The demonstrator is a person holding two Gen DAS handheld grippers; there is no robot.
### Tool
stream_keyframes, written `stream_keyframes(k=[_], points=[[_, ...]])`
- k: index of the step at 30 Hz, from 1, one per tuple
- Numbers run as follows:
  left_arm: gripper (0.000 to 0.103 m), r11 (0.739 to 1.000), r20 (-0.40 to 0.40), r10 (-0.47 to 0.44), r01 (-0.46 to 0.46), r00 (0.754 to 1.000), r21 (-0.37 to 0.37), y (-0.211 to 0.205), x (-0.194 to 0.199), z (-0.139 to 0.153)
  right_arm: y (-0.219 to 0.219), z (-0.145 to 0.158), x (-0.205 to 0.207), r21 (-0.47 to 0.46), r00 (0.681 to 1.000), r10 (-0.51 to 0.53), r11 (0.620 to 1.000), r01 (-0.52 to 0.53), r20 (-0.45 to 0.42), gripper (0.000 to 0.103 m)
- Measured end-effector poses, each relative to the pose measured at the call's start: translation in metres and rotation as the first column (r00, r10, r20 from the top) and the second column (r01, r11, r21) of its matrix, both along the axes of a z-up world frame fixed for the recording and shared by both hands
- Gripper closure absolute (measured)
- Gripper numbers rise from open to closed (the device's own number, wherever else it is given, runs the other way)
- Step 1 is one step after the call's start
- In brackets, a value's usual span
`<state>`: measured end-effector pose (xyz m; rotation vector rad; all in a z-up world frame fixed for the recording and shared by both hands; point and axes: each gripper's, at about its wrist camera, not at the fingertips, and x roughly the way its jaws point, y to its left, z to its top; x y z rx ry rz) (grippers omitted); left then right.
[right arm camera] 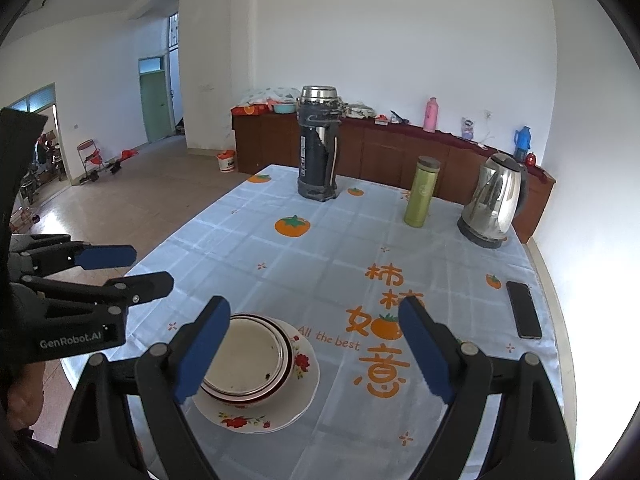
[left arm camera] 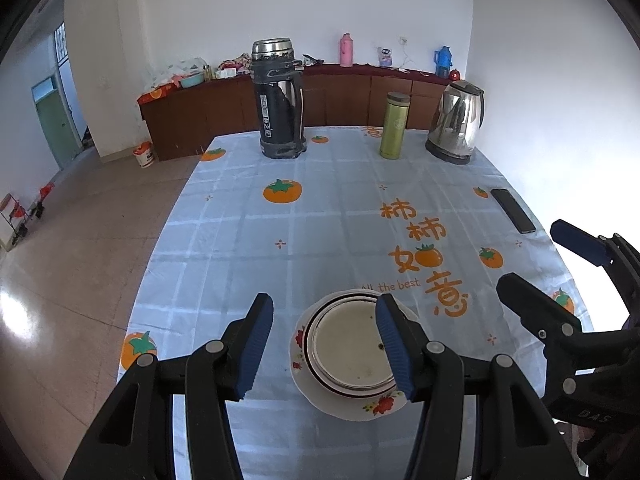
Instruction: Organize plates and bowls
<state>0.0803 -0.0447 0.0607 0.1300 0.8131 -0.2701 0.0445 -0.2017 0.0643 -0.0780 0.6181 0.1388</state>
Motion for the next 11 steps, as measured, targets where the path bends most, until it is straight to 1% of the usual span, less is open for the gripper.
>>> stream_keyframes(k=[3,6,11], points=[[0.047,1.0,0.016,0.008,-0.008,1.0,0.016,-0.0017,0.001,-0.0003,0.0002,-0.001,0.0004,-0.002,1.0,0.002,1.0,-0.002,-0.003,0.016],[0.047,1.0,0.019,0.01,-0.009,1.0,-0.017,0.002,0.0034,0.0009,-0.0003,-0.0016,0.0012,-0.002,1.0,0.003,1.0,-0.003,-0.005,0.016],[0.047,0.999,0.018,0.014,-0.013,1.0,-0.034,0.0039,0.005,0.0028,-0.002,-0.0028,0.0009,0.001,1.0,-0.001,1.0,0.001,-0.007,0.016]])
